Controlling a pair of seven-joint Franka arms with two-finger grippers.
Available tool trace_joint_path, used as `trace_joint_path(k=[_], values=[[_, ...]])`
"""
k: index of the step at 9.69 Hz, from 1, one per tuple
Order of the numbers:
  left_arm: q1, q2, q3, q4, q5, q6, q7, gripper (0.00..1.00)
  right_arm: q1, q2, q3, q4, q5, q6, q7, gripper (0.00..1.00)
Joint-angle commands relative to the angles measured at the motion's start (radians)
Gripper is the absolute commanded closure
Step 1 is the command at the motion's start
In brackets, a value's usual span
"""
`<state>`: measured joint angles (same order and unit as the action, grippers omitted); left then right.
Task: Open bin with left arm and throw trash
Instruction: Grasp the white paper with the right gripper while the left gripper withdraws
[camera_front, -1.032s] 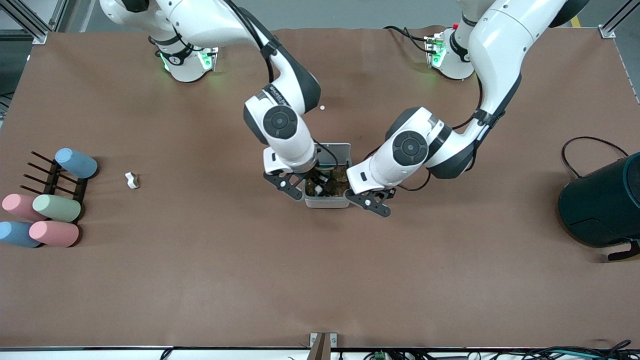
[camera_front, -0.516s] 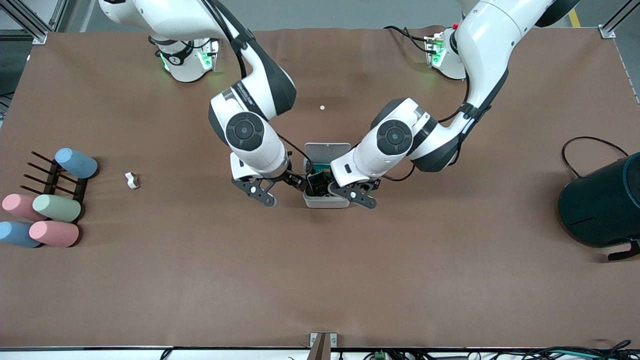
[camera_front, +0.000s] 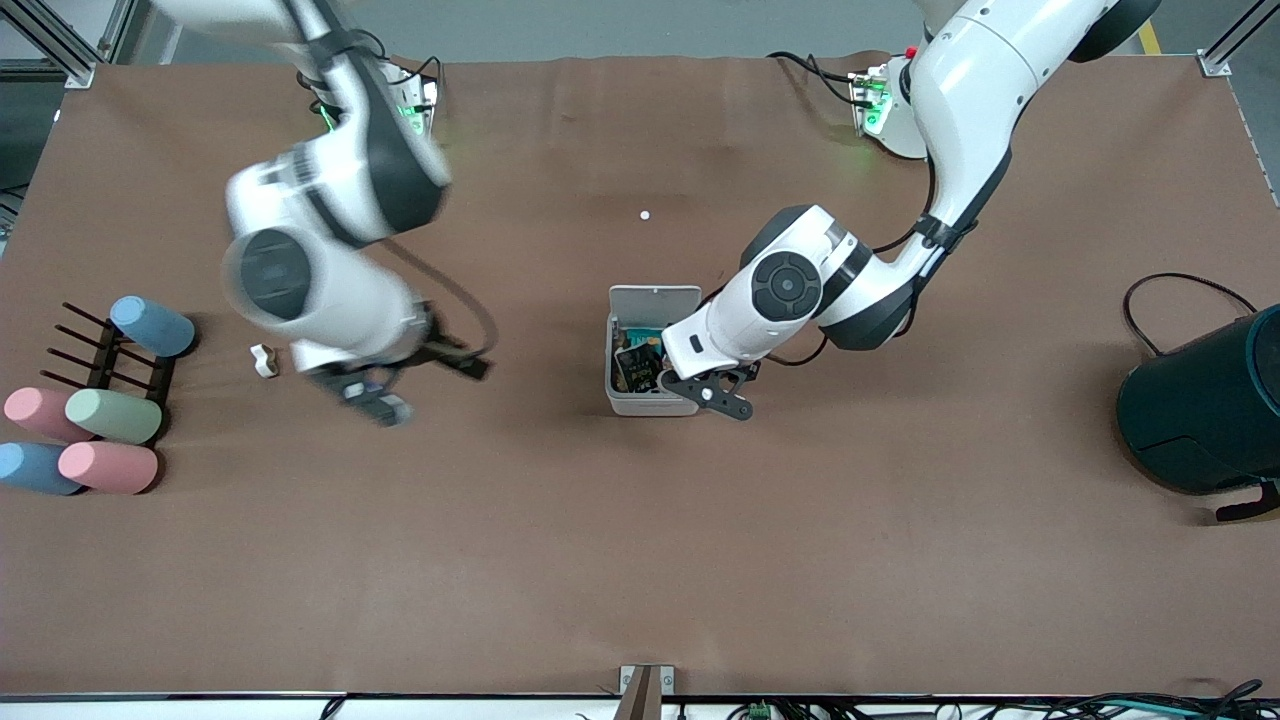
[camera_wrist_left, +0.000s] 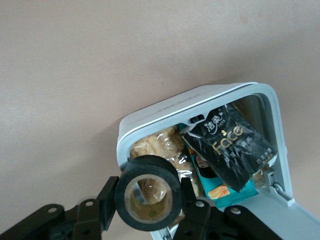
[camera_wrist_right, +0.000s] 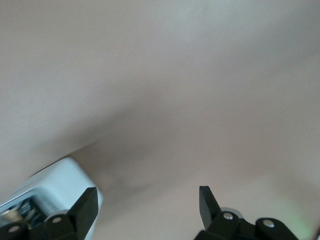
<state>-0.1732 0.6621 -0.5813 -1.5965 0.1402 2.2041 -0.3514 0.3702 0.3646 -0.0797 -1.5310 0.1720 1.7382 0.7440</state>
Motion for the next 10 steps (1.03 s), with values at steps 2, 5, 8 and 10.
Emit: trace_joint_path(k=[2,5,8,10], values=[[-0.020,0.014,0.002,0.021,-0.002,-0.006,-0.009,0.60,-0.234,-0.053,0.018,-0.156,-0.043,0.078,-0.396,0.06],[-0.019,0.013,0.003,0.021,0.012,-0.006,-0.009,0.52,-0.355,-0.142,0.018,-0.451,-0.138,0.321,-0.659,0.01],[-0.017,0.010,0.003,0.021,0.019,-0.006,-0.008,0.00,-0.450,-0.187,0.017,-0.751,-0.151,0.663,-0.947,0.01],[-0.017,0.005,0.003,0.021,0.032,-0.006,-0.008,0.00,-0.519,-0.179,0.017,-0.771,-0.152,0.698,-1.145,0.01]])
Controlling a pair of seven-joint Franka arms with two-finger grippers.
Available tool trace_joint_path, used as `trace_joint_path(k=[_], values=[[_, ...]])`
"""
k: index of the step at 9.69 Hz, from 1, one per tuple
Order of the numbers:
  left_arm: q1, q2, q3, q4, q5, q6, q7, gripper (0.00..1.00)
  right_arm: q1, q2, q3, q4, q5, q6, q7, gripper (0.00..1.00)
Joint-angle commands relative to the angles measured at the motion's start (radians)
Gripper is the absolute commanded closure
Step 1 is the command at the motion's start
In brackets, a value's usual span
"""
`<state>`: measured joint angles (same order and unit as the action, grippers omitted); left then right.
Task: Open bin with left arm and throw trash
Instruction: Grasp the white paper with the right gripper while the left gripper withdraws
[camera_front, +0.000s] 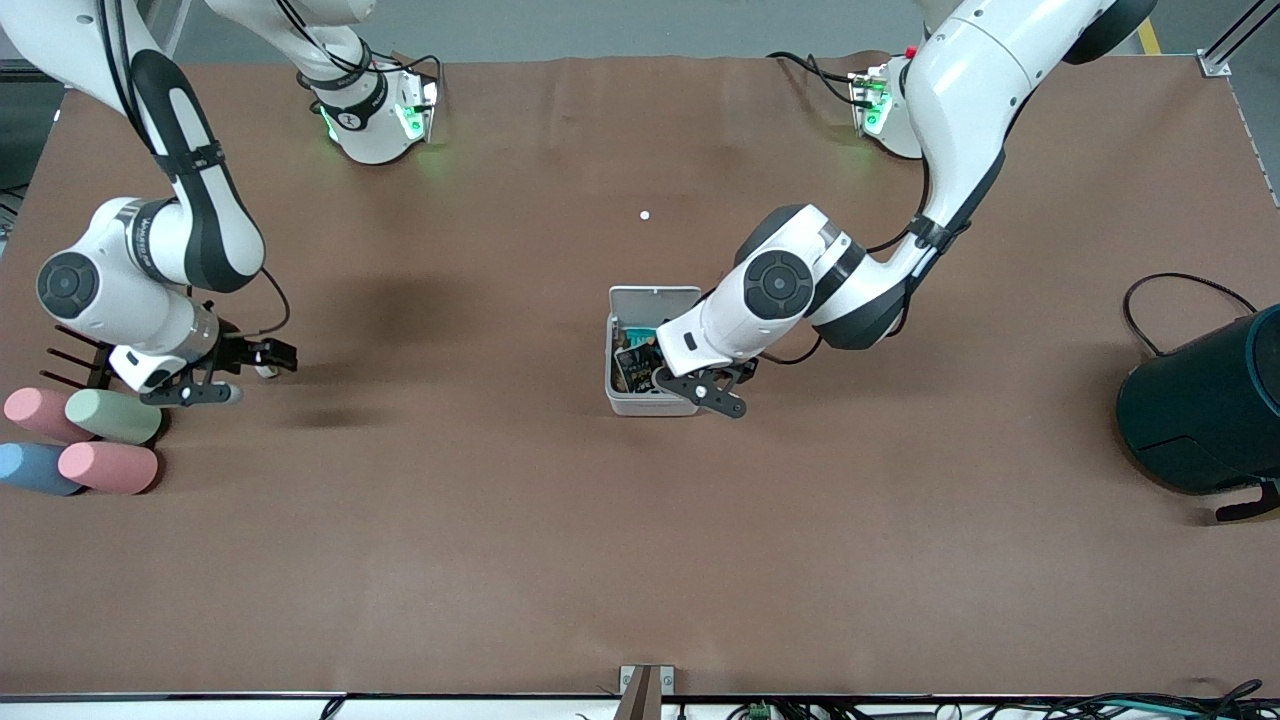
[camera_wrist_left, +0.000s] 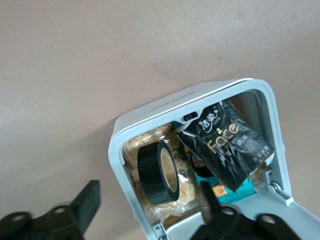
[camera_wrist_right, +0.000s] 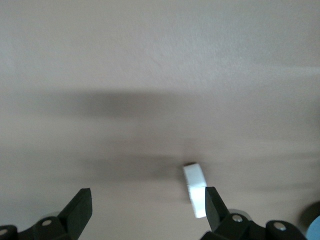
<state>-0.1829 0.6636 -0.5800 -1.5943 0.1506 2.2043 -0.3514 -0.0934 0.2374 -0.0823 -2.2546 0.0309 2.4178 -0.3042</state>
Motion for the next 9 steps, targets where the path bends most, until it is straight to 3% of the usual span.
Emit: trace_joint_path(k=[1,3,6,8,9], values=[[0.008,-0.004,0.000,0.019,0.021,-0.011,0.000,0.00,-0.061,-0.046,0.019,-0.087,-0.011,0.097,-0.098,0.01],[0.040,-0.085,0.002,0.019,0.021,-0.113,0.012,0.00,-0.080,-0.012,0.019,-0.166,-0.011,0.271,-0.098,0.01],[0.162,-0.290,0.000,0.040,0.018,-0.328,0.017,0.00,-0.078,0.032,0.019,-0.172,-0.011,0.325,-0.110,0.01],[0.264,-0.352,-0.008,0.153,0.003,-0.559,0.099,0.00,-0.078,0.054,0.019,-0.171,-0.014,0.337,-0.112,0.03],[0.314,-0.375,-0.008,0.209,0.003,-0.666,0.195,0.00,-0.078,0.068,0.019,-0.166,-0.016,0.339,-0.116,0.10]])
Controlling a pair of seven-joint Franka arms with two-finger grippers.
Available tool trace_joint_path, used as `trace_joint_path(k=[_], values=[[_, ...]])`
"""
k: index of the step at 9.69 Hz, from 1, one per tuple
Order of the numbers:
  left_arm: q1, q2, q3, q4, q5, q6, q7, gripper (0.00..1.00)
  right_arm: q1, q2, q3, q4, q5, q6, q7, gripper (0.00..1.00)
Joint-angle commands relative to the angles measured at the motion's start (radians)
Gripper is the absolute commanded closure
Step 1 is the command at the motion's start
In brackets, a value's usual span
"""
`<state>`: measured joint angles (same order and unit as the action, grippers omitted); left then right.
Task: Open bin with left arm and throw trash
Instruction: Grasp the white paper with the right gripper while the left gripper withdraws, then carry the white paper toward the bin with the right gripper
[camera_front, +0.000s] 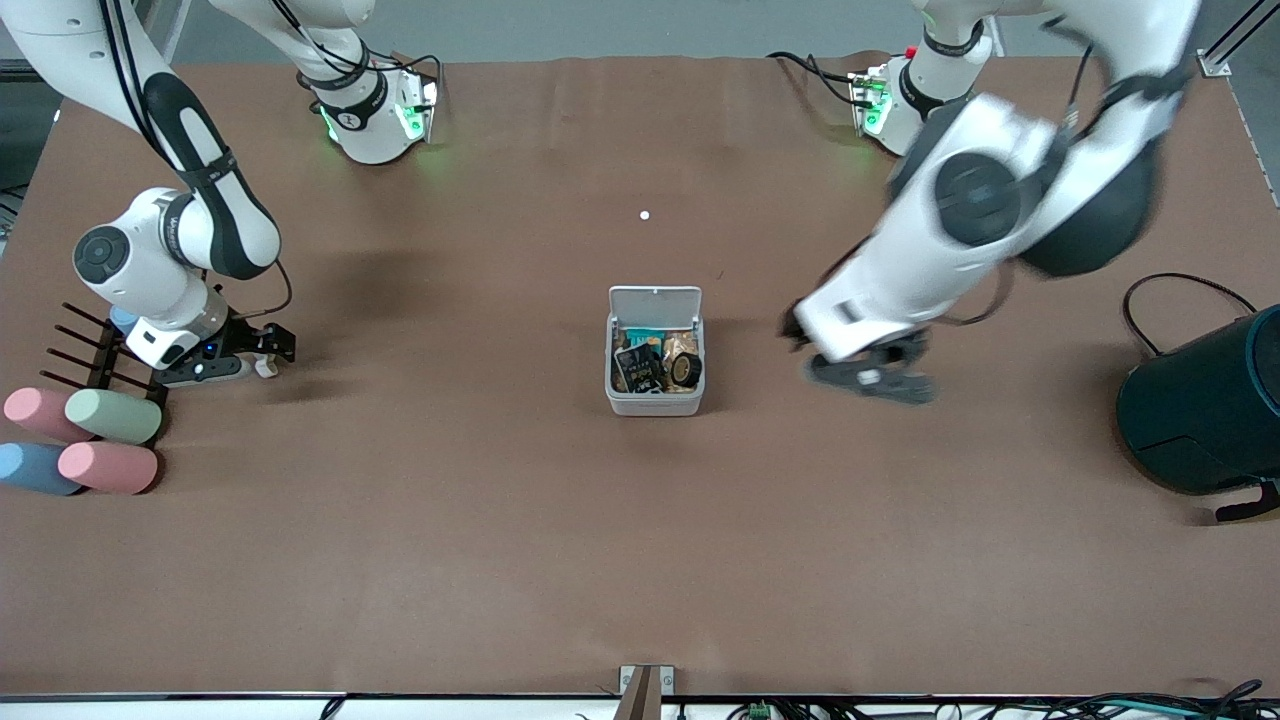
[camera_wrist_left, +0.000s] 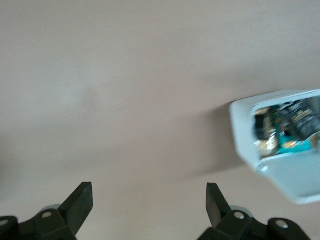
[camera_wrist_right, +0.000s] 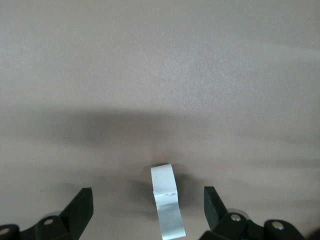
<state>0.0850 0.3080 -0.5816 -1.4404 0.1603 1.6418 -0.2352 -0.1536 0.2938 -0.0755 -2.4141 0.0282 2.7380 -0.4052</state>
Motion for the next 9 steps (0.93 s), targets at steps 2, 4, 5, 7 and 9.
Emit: trace_joint_path(k=[2,4,5,7,9], values=[[0.152,-0.102,0.008,0.060,-0.025,-0.168,0.216,0.00,-0.029,0.019,0.013,-0.003,-0.013,0.017,-0.049,0.59],[-0.045,-0.147,0.305,0.086,-0.108,-0.163,0.201,0.00,-0.056,0.028,0.014,-0.002,-0.013,0.012,-0.075,0.93],[-0.129,-0.148,0.444,0.107,-0.138,-0.145,0.206,0.00,-0.063,0.025,0.016,0.004,-0.011,0.009,-0.075,0.99],[-0.104,-0.194,0.521,0.069,-0.264,-0.131,0.208,0.00,-0.055,-0.045,0.025,0.022,0.013,-0.042,-0.038,1.00],[-0.085,-0.324,0.523,-0.113,-0.191,-0.142,0.200,0.00,0.021,-0.145,0.072,0.201,0.067,-0.408,0.209,1.00]])
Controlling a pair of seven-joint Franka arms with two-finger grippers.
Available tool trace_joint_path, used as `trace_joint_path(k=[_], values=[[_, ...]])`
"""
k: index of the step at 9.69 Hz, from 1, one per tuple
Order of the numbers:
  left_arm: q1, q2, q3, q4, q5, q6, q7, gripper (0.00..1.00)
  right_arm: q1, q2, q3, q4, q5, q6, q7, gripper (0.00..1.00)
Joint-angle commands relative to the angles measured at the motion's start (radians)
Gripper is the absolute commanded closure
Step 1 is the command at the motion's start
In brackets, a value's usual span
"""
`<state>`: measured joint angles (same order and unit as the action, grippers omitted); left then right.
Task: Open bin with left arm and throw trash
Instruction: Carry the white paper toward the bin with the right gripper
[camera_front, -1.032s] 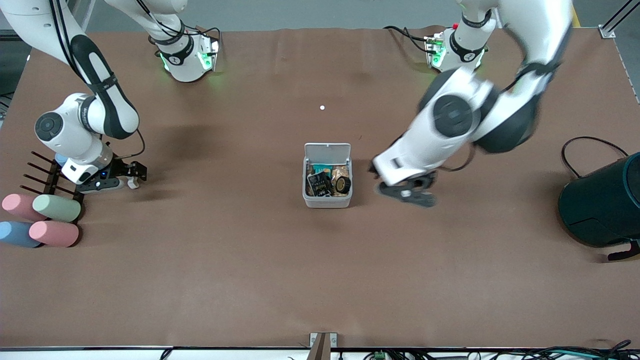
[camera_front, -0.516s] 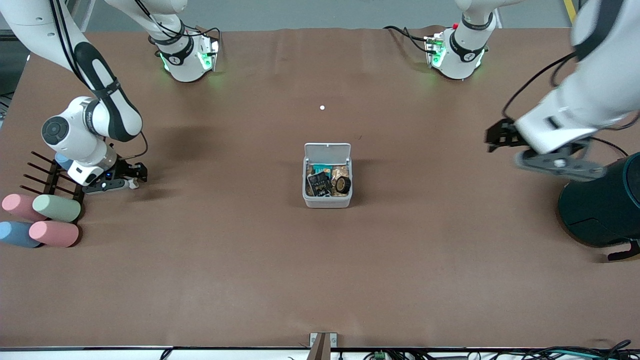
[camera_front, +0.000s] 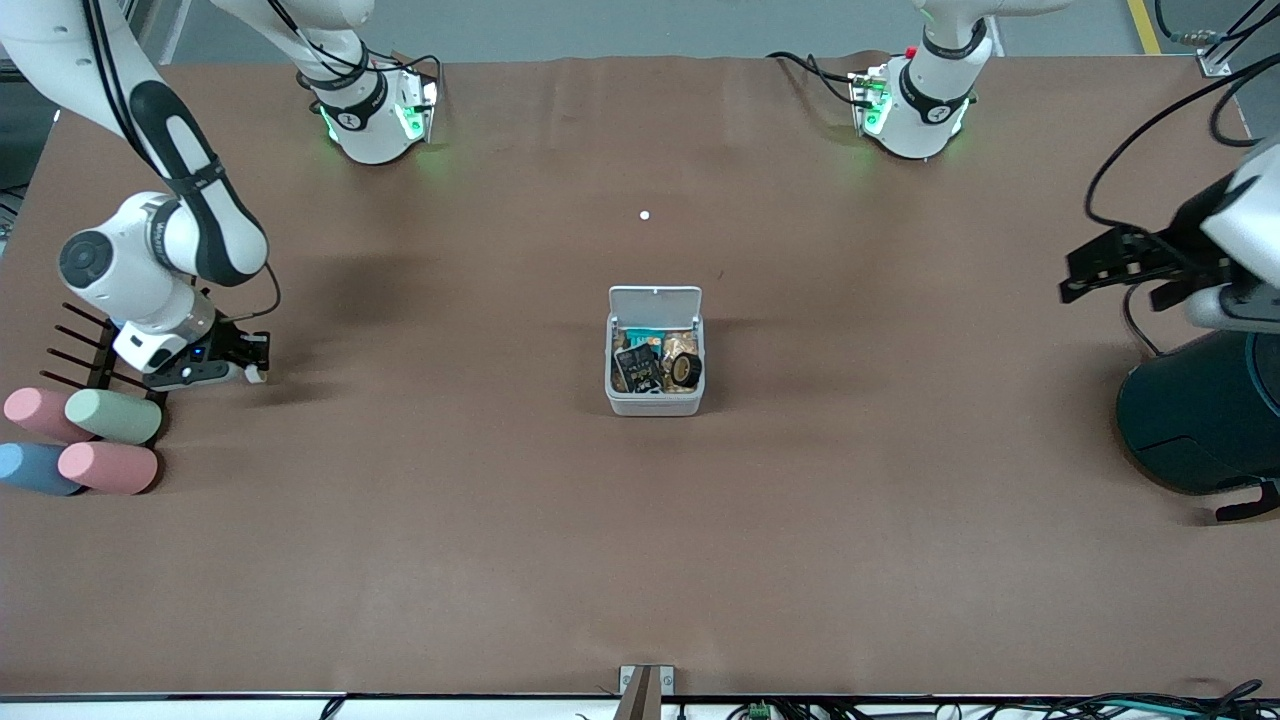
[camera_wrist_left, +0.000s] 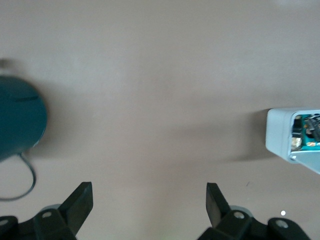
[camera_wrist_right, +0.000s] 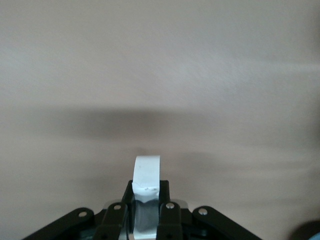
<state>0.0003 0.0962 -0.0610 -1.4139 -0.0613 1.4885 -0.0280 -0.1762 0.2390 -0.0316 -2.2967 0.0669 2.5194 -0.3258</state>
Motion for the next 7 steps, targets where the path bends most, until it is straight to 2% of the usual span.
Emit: trace_joint_path(k=[1,2,3,5,7], values=[[-0.002,-0.139,-0.003,-0.170,0.063,0.018,-0.009,0.00,0.116,-0.090,0.039,0.211,0.040,-0.332,0.290,1.00],[-0.003,-0.142,-0.003,-0.172,0.066,0.018,-0.007,0.00,0.194,-0.089,0.039,0.315,0.066,-0.417,0.486,0.99],[-0.003,-0.147,-0.005,-0.166,0.070,0.015,-0.001,0.00,0.272,-0.089,0.039,0.374,0.114,-0.436,0.654,0.99],[-0.009,-0.145,-0.013,-0.160,0.071,-0.004,-0.012,0.00,0.485,-0.049,0.038,0.532,0.126,-0.424,1.066,0.99],[-0.010,-0.096,-0.025,-0.091,0.090,0.001,-0.007,0.00,0.627,0.153,0.038,0.781,0.126,-0.413,1.407,0.99]])
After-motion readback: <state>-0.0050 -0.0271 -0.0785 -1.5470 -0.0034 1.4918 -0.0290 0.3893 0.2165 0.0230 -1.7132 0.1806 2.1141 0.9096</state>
